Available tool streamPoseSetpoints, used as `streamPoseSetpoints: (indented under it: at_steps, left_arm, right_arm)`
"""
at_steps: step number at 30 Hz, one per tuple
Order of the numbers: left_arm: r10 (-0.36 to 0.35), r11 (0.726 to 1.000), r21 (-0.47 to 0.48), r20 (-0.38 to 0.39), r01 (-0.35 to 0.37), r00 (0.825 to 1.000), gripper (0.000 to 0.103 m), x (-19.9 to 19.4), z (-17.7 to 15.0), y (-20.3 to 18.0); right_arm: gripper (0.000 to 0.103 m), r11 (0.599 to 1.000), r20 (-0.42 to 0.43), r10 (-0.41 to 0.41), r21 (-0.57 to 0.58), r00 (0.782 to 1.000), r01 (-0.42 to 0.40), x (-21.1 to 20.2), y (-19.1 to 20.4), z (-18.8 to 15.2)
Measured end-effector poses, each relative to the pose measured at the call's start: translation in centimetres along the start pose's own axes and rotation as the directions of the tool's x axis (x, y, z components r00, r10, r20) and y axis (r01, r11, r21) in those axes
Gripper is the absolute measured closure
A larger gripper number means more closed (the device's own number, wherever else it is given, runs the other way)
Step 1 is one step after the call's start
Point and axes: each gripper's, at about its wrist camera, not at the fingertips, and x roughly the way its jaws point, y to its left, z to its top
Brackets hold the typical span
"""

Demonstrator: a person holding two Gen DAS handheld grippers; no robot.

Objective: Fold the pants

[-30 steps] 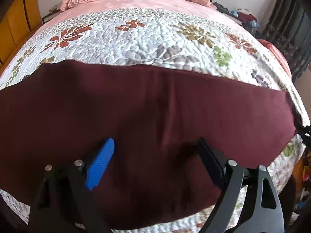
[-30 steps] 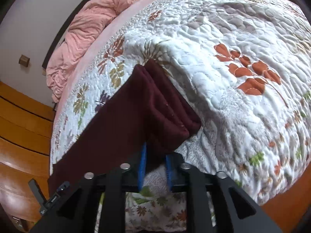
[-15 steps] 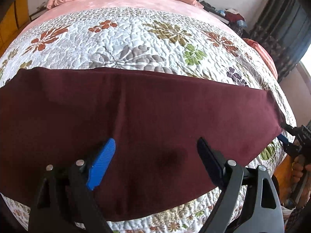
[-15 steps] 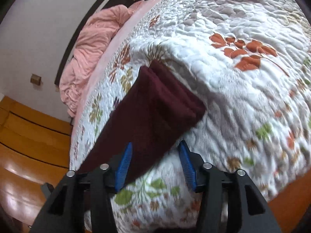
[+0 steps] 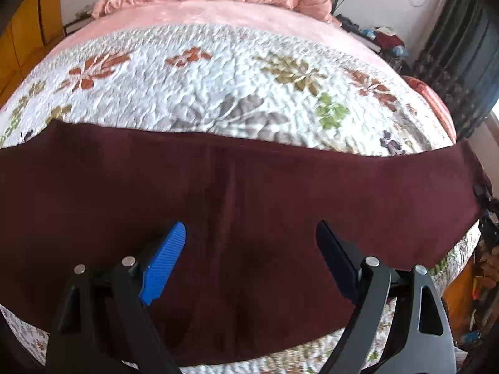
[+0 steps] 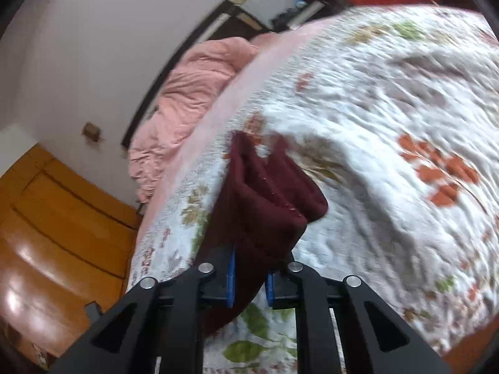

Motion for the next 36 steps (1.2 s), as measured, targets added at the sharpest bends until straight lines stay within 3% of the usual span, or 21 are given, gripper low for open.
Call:
streamPoseSetpoints:
  at_steps: [3, 6, 10, 14, 18, 24, 30, 36]
  left_arm:
    - [0.006, 1.000, -0.006, -0.051, -0.006, 0.999, 0.017, 1.9, -0.5, 0.8]
    - [0.035, 0.997, 0.077, -0.037, -0.032, 0.999, 0.016, 1.8, -0.9, 0.0]
    - [-0.004, 1.000, 0.004, -0.025, 0.004, 1.000, 0.016, 0.2, -0.5, 1.4]
    - [0.036, 0.999, -0.005, 0.022, -0.035, 0.999, 0.016, -2.1, -0.8, 3.2]
    - [0.084, 0.996, -0.023, 0.060, -0.082, 0.995, 0.016, -4.6, -0.9, 6.0]
    - [0.149, 0.983, -0.122, 0.093, -0.137, 0.984, 0.015, -7.6, -1.5, 11.5]
    - [0.183, 0.950, -0.271, 0.094, -0.152, 0.979, 0.014, -9.8, -2.9, 17.2]
    - [0.193, 0.934, -0.322, 0.095, -0.154, 0.976, 0.014, -10.8, -3.7, 19.6]
  right_arm:
    - [0.089, 0.988, -0.115, -0.094, 0.114, 0.989, 0.107, 2.3, -3.7, -1.1]
    - [0.089, 0.988, -0.088, -0.062, 0.136, 0.994, 0.074, 2.1, -3.8, -1.5]
    - [0.089, 0.993, -0.073, -0.119, 0.018, 0.990, 0.120, 1.4, 0.1, -0.4]
    - [0.089, 0.985, -0.022, -0.103, -0.143, 0.994, 0.099, 0.1, 6.6, -0.3]
    - [0.089, 0.934, 0.005, -0.090, -0.348, 0.996, 0.086, 0.0, 14.6, -2.0]
    - [0.089, 0.839, -0.031, -0.054, -0.544, 0.998, 0.028, 2.0, 24.2, -6.3]
    - [0.089, 0.751, -0.111, -0.066, -0.659, 0.992, -0.024, 6.0, 30.6, -11.9]
    - [0.089, 0.672, -0.244, -0.132, -0.734, 0.961, -0.094, 11.5, 33.4, -18.8]
